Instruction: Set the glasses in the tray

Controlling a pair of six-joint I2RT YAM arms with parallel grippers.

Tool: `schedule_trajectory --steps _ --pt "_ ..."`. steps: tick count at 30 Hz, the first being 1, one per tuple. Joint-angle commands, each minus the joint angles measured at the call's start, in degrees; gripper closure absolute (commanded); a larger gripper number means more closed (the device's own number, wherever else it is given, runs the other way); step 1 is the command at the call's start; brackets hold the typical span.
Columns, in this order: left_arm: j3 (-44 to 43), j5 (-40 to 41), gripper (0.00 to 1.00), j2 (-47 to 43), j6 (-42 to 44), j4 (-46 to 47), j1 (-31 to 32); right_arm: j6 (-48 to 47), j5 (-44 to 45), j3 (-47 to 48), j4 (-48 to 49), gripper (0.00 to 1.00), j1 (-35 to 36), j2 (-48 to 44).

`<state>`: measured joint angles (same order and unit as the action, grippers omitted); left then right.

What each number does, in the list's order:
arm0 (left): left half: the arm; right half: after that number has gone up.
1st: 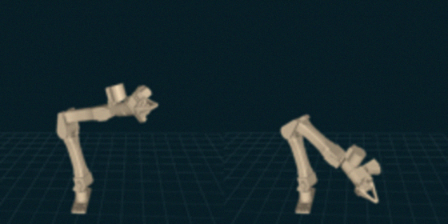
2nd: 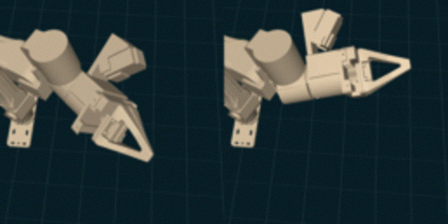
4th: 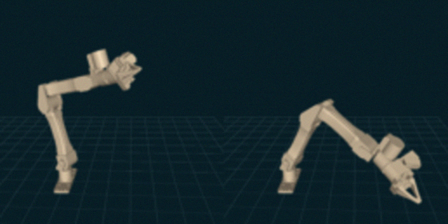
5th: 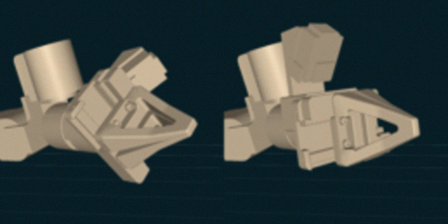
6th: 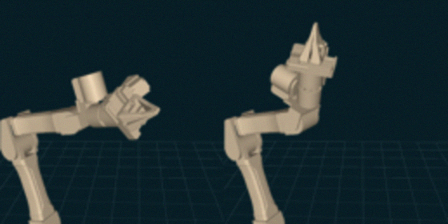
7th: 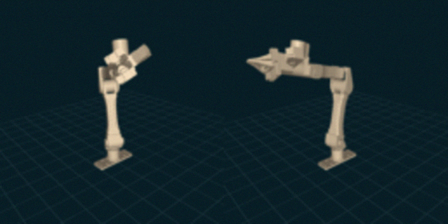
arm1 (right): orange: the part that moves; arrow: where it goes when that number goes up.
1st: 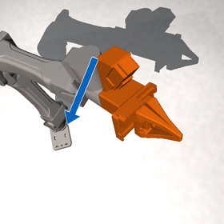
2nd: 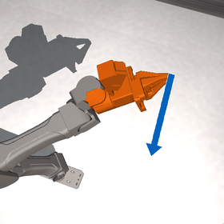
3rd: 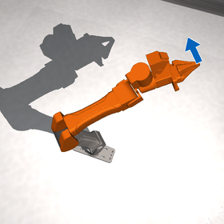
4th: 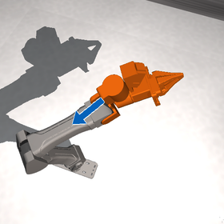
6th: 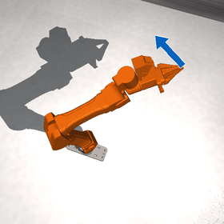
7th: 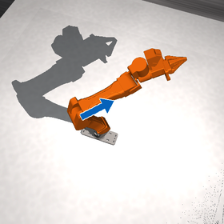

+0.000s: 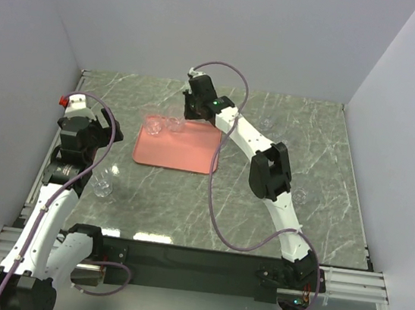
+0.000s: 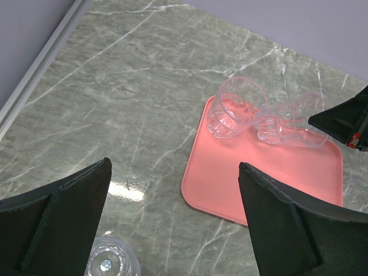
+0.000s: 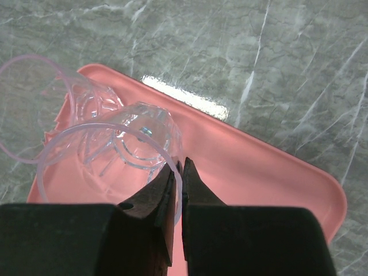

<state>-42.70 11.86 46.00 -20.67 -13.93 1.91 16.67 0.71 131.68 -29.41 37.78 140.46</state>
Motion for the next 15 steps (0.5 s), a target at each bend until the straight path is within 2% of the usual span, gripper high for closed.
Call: schedule_trajectory --steps 1,6,15 --pt "-0.3 -0.7 0.02 -0.2 0.3 2.9 0.1 0.6 1.4 2.5 3.7 0.92 0.9 1.0" --pt "-0.3 -0.8 0.02 -0.2 0.3 2.9 0.1 0.2 1.6 2.6 4.0 0.82 1.0 1.4" --pt "-0.2 -0.9 0.02 0.0 0.3 2.9 0.1 0.0 1.5 2.9 4.4 0.75 1.1 1.4"
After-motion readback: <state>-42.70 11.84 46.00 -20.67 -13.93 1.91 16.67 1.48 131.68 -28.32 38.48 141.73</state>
